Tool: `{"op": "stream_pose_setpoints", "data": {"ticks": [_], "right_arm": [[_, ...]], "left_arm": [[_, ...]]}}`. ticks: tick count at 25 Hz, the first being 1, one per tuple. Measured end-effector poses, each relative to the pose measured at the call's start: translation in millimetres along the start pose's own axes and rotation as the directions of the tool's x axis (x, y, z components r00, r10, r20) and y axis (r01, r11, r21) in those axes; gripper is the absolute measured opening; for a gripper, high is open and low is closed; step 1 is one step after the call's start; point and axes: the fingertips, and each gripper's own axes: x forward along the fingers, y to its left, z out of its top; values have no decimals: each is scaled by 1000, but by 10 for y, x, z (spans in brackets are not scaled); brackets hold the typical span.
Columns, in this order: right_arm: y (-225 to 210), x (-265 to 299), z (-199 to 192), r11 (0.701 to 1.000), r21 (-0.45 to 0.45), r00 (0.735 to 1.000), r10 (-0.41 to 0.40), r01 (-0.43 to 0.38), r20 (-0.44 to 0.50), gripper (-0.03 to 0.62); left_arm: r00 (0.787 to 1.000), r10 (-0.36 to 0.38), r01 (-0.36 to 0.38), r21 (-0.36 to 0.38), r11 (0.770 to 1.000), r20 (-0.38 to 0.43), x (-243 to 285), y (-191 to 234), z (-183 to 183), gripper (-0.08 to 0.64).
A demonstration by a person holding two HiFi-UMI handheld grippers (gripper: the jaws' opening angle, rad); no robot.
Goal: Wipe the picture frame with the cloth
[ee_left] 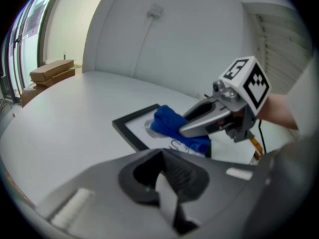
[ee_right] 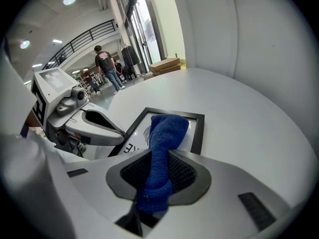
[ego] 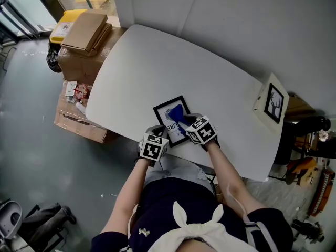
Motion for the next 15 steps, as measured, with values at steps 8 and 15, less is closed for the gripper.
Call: {"op": "stream_pose_setpoints", "data": {"ticks": [8,15], "right_arm": [[-129,-42,-31,1000,13,1000,-25,25,-12,84],[-189,-64,-53,999,40,1000,-20,21,-20,84]], "left_arm": [[1000,1,-1,-5,1000,7,4,5,-3,3],[1000,-3,3,-7,1000,7,10,0,-6,2]]}}
